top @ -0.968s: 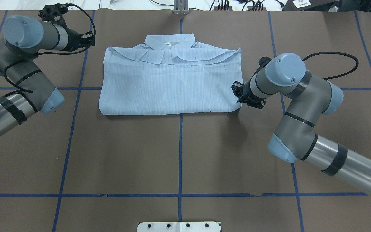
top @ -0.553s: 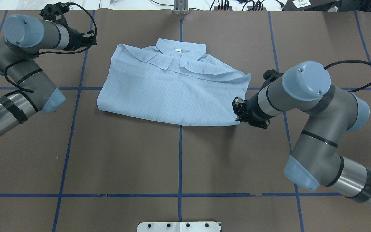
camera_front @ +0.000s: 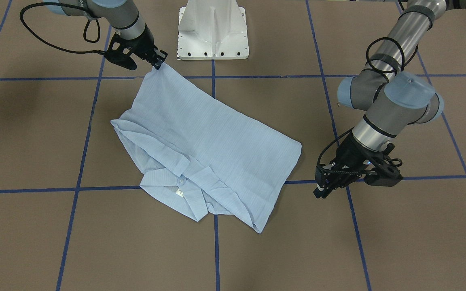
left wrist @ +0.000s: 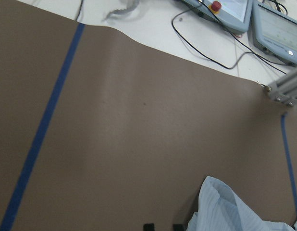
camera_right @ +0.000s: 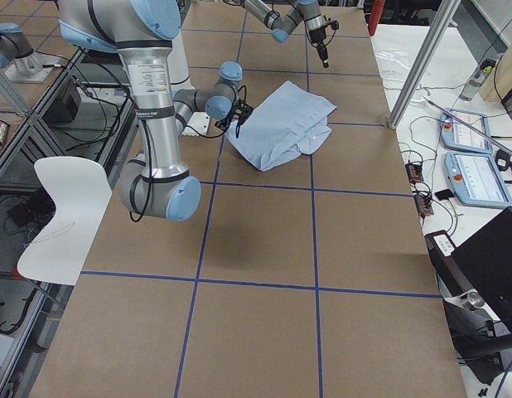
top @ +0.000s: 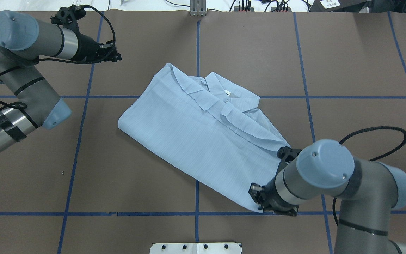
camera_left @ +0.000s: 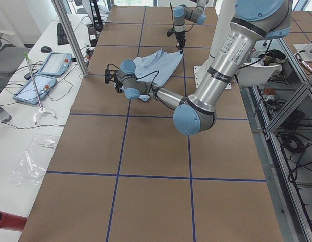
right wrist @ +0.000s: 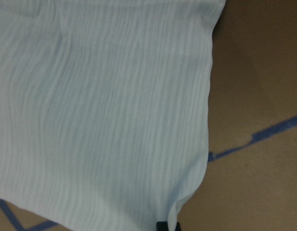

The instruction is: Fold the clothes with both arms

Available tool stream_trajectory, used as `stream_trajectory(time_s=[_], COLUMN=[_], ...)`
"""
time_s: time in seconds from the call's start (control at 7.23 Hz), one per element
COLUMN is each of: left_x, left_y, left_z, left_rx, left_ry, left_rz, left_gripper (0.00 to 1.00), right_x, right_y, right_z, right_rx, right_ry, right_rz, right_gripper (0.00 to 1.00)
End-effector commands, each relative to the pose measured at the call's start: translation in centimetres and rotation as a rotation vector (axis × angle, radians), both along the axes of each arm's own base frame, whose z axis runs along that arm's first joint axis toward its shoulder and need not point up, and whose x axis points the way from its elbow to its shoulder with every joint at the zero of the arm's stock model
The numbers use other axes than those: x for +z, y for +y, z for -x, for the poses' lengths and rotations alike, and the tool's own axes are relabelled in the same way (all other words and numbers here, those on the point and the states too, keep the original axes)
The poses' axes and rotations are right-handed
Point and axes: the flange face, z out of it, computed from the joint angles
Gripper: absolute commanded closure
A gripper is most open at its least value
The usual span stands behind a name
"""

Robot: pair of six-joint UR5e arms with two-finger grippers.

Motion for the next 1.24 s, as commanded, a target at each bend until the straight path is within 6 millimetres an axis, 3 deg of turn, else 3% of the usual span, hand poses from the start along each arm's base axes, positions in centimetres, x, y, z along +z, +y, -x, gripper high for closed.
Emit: stream_trajectory(time_s=[0.0, 0.14, 0.28, 0.41, 0.55, 0.69, 0.83, 0.97, 1.11], left_x=[-3.2, -3.0, -2.8, -2.6, -2.5, -1.6, -0.2, -0.2, 0.0], left_y=[7.4, 8.5, 9.1, 9.4, 10.1, 11.1, 12.4, 13.0, 14.1], left_z=[-1.1, -2.5, -3.4, -4.2, -5.1, -5.7, -6.7, -6.8, -7.9], left_rx=[0.074, 0.094, 0.102, 0.095, 0.092, 0.099, 0.098, 0.094, 0.106], left_ry=[0.127, 0.132, 0.129, 0.101, 0.092, 0.088, 0.078, 0.061, 0.033], left_rz=[0.105, 0.158, 0.209, 0.279, 0.353, 0.392, 0.456, 0.497, 0.522], left_gripper=[0.51, 0.41, 0.41, 0.41, 0.41, 0.41, 0.41, 0.41, 0.39], right_x=[2.5, 2.6, 2.7, 2.0, -0.5, -1.7, -2.3, -2.1, -1.8], right_y=[8.3, 10.5, 10.8, 9.7, 6.2, 1.8, -4.8, -10.4, -13.7], right_z=[2.3, 2.7, 2.8, 2.4, -0.1, -2.6, -3.7, -3.6, -2.9], right_rx=[-0.165, -0.187, -0.172, -0.112, -0.042, 0.06, 0.195, 0.275, 0.27], right_ry=[0.141, 0.159, 0.169, 0.164, 0.103, 0.068, 0.058, 0.074, 0.078], right_rz=[0.033, 0.041, 0.061, 0.087, 0.092, 0.086, 0.067, 0.055, -0.022], right_gripper=[1.0, 0.79, 0.01, 0.0, 0.0, 0.0, 0.0, 0.0, 0.0])
